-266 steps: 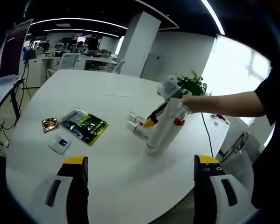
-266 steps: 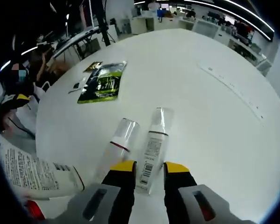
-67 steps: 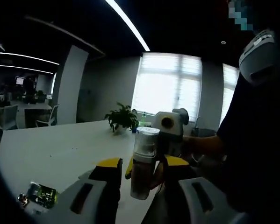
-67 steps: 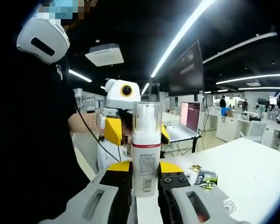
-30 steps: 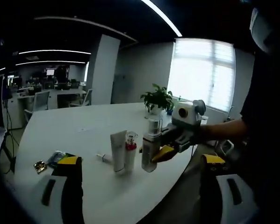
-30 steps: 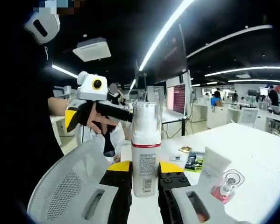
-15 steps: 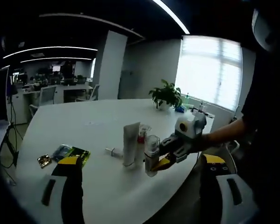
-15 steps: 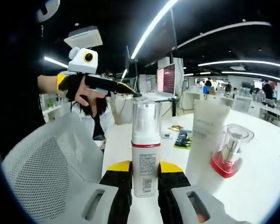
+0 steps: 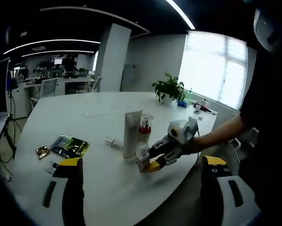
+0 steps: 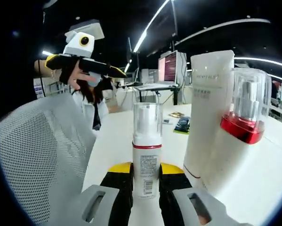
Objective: Arrange the skincare products in the storage area until every visible bottle or jar stands upright without overlapping.
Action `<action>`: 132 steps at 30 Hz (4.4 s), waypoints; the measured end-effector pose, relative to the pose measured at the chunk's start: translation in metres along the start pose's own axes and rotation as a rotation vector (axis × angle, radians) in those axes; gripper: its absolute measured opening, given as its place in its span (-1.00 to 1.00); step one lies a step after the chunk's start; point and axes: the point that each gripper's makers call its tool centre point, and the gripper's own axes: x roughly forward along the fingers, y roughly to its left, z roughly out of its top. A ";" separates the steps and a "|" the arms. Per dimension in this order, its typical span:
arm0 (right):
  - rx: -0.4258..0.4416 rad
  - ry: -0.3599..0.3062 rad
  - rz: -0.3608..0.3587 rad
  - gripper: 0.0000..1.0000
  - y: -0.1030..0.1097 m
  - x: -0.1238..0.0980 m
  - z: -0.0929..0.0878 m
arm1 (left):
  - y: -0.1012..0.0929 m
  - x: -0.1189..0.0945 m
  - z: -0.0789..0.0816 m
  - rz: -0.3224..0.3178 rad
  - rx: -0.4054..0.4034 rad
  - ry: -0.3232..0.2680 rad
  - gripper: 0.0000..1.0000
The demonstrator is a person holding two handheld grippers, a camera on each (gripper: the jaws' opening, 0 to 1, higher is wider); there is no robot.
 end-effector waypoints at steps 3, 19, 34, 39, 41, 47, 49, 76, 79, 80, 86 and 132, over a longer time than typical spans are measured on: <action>-0.021 0.007 -0.002 -0.80 -0.002 0.002 -0.005 | 0.000 0.002 -0.003 -0.001 0.005 0.012 0.95; -0.025 0.017 0.008 -0.77 -0.005 -0.012 -0.010 | -0.005 0.008 -0.007 -0.016 0.012 0.037 0.93; -0.051 0.213 -0.027 -0.63 -0.003 -0.024 -0.040 | -0.007 0.007 -0.009 -0.020 0.015 0.049 0.92; -0.007 0.240 -0.064 -0.65 -0.004 -0.018 -0.040 | -0.004 0.005 -0.009 -0.012 0.010 0.038 0.91; -0.032 0.254 -0.077 -0.68 -0.005 -0.014 -0.042 | -0.004 0.005 -0.010 -0.009 0.007 0.038 0.91; -0.055 0.248 -0.078 -0.77 -0.013 -0.007 -0.041 | 0.000 0.000 -0.015 -0.002 0.004 0.043 0.91; -0.049 0.246 -0.090 -0.78 -0.020 -0.006 -0.042 | 0.002 -0.002 -0.017 0.002 0.003 0.047 0.90; -0.104 0.283 -0.012 -0.69 -0.028 -0.004 -0.044 | 0.008 0.005 -0.019 -0.005 -0.008 0.060 0.88; -0.012 0.313 -0.083 -0.69 -0.031 -0.015 -0.048 | 0.007 0.006 -0.017 -0.008 -0.007 0.056 0.88; 0.029 0.345 -0.113 -0.70 -0.031 -0.019 -0.052 | 0.008 0.006 -0.017 -0.009 -0.009 0.054 0.88; 0.190 0.373 -0.225 -0.73 -0.014 -0.025 -0.043 | 0.010 0.007 -0.018 -0.010 -0.020 0.044 0.88; 0.448 0.293 -0.438 -0.34 -0.008 -0.053 -0.030 | 0.008 -0.001 -0.018 -0.027 -0.042 0.076 0.78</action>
